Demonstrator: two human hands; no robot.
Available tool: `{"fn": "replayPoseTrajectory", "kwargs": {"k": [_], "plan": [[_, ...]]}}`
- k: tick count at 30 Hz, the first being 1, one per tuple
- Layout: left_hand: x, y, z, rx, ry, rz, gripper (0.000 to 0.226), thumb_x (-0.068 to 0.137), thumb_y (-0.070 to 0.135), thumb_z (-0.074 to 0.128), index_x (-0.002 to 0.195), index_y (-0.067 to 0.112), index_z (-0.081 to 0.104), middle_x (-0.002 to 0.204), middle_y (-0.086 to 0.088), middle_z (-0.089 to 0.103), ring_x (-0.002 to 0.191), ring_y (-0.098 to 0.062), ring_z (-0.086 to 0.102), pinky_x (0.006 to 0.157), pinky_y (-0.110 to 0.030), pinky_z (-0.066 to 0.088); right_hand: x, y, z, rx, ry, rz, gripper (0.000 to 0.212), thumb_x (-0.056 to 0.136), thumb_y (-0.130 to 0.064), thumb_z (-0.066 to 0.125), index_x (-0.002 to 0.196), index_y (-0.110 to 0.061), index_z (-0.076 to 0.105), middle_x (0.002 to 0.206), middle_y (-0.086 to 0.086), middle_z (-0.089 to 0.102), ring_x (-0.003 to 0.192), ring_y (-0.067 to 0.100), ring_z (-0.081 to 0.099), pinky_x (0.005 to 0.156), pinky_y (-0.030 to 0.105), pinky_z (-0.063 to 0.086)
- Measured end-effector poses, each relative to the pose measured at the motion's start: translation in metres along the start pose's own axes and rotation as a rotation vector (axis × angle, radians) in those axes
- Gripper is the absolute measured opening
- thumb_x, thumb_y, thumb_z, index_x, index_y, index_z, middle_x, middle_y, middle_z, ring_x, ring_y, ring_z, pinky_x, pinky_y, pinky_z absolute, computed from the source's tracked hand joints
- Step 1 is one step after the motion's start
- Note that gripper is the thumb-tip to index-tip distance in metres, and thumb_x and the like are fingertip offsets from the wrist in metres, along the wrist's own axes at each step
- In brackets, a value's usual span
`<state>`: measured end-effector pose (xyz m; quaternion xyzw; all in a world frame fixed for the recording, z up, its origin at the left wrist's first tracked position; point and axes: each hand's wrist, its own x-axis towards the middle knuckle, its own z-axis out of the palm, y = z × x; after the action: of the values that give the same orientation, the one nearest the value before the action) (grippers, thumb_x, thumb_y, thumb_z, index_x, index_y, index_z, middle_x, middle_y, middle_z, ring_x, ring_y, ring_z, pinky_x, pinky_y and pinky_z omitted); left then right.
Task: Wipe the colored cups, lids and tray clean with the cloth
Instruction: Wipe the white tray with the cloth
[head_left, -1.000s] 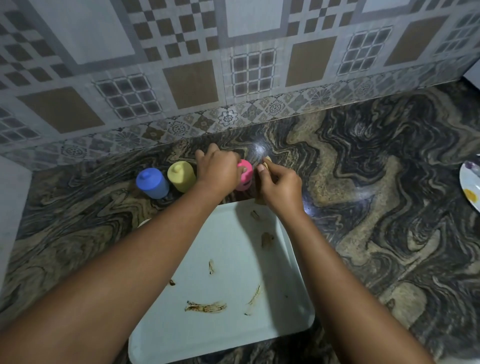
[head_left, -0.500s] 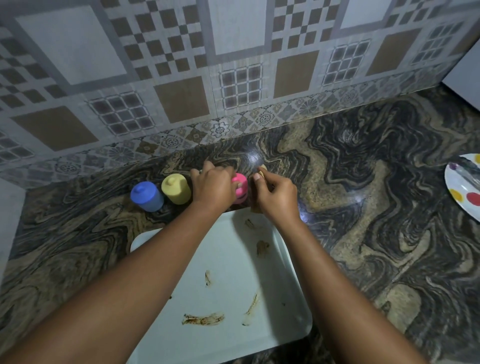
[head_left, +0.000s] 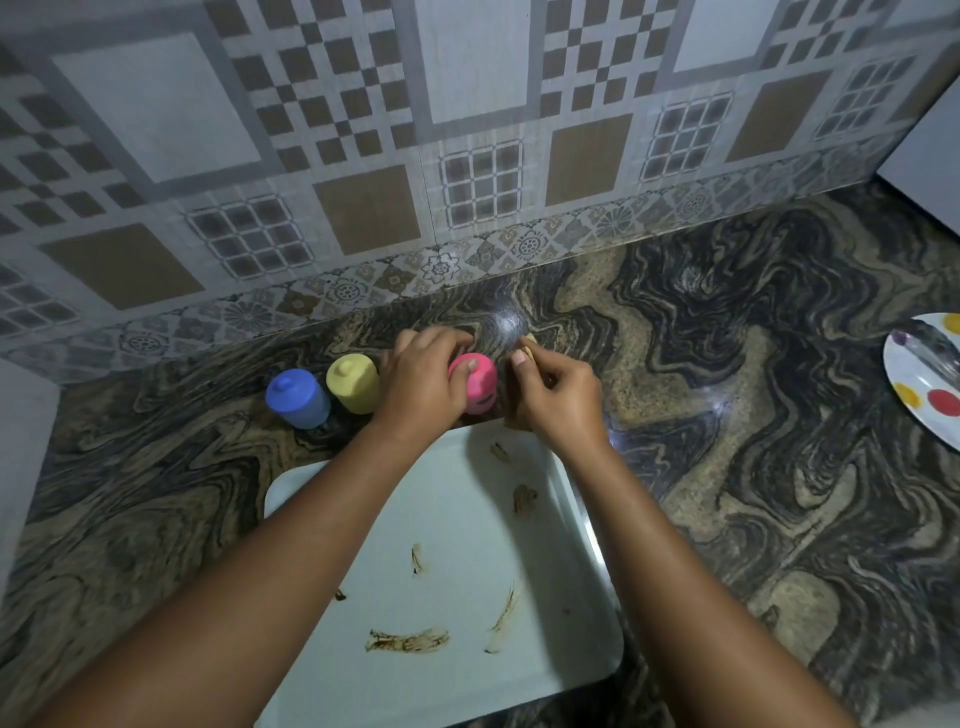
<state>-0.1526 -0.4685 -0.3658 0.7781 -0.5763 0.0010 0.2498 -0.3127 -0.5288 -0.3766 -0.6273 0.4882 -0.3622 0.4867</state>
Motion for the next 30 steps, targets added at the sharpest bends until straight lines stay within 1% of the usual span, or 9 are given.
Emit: {"fn": "replayPoseTrajectory", "kwargs": {"k": [4,8,10,13,15,19,22,26,30], "plan": [[-0.039,0.013,-0.029,-0.499,-0.061,-0.052,0.031,0.085,0.015,0.074,0.115,0.02,0.073,0.109,0.008,0.071,0.094,-0.01,0.062,0.082,-0.014,0.048,-0.025,-0.013,-0.004,0.171,-0.074,0.023,0.027,0.097,-0.03,0.065,0.121,-0.019,0.073,0.123,-0.004,0.072,0.117,0.004,0.064,0.1,0.036,0.055],[-0.079,0.022,-0.049,-0.685,-0.025,-0.205,0.021,0.083,0.011,0.077,0.099,0.023,0.075,0.091,0.015,0.073,0.082,0.003,0.062,0.075,-0.015,0.047,-0.061,-0.023,0.007,0.244,-0.242,0.064,0.032,0.097,-0.043,0.062,0.113,-0.02,0.077,0.092,-0.002,0.073,0.098,0.031,0.074,0.061,0.023,0.05],[-0.094,0.02,-0.062,-0.719,0.016,-0.266,0.018,0.083,0.014,0.078,0.094,0.027,0.073,0.091,0.016,0.073,0.088,0.002,0.065,0.078,-0.016,0.05,-0.079,-0.032,0.011,0.222,-0.295,0.047,0.031,0.099,-0.043,0.061,0.108,-0.019,0.078,0.079,-0.002,0.069,0.074,0.027,0.069,0.05,0.021,0.044],[-0.115,0.018,-0.083,-0.789,0.072,-0.361,0.029,0.082,0.012,0.078,0.104,0.027,0.067,0.087,0.008,0.074,0.085,0.0,0.067,0.076,-0.019,0.051,-0.103,-0.052,0.014,0.288,-0.383,0.049,0.045,0.103,-0.039,0.055,0.082,-0.004,0.074,0.061,0.021,0.061,0.053,0.028,0.059,0.044,0.028,0.038],[-0.128,0.013,-0.097,-0.773,0.104,-0.355,0.038,0.084,0.01,0.076,0.116,0.027,0.065,0.081,0.007,0.074,0.079,0.0,0.065,0.071,-0.02,0.048,-0.116,-0.061,0.016,0.313,-0.376,0.062,0.051,0.104,-0.033,0.053,0.08,0.01,0.067,0.061,0.029,0.061,0.05,0.027,0.059,0.047,0.037,0.041],[-0.153,0.003,-0.124,-0.733,0.082,-0.345,0.034,0.086,0.012,0.071,0.114,0.031,0.072,0.083,0.014,0.073,0.081,-0.012,0.064,0.082,-0.037,0.053,-0.132,-0.071,0.018,0.269,-0.399,0.013,0.015,0.095,-0.01,0.069,0.106,-0.014,0.078,0.1,0.004,0.079,0.101,0.019,0.073,0.091,0.045,0.059],[-0.169,0.004,-0.141,-0.672,0.103,-0.301,0.023,0.086,0.009,0.07,0.091,0.03,0.077,0.086,0.021,0.073,0.078,-0.001,0.062,0.073,-0.029,0.052,-0.143,-0.082,0.016,0.233,-0.423,-0.092,0.021,0.085,-0.002,0.078,0.098,-0.019,0.078,0.093,0.0,0.08,0.092,0.015,0.076,0.083,0.037,0.06],[-0.187,0.002,-0.158,-0.618,0.128,-0.246,0.013,0.087,0.018,0.072,0.088,0.03,0.074,0.084,0.02,0.07,0.074,-0.001,0.059,0.059,-0.02,0.037,-0.158,-0.098,0.011,0.207,-0.425,-0.225,0.031,0.08,-0.004,0.083,0.106,-0.019,0.076,0.093,-0.003,0.08,0.092,0.013,0.076,0.085,0.034,0.062],[-0.2,0.009,-0.175,-0.805,0.214,-0.2,0.009,0.088,0.018,0.067,0.092,0.021,0.074,0.099,0.007,0.076,0.093,-0.019,0.072,0.072,-0.042,0.059,-0.174,-0.106,0.009,0.274,-0.452,-0.272,0.018,0.082,-0.003,0.079,0.098,-0.011,0.08,0.102,0.002,0.079,0.11,0.014,0.071,0.091,0.045,0.06]]}}
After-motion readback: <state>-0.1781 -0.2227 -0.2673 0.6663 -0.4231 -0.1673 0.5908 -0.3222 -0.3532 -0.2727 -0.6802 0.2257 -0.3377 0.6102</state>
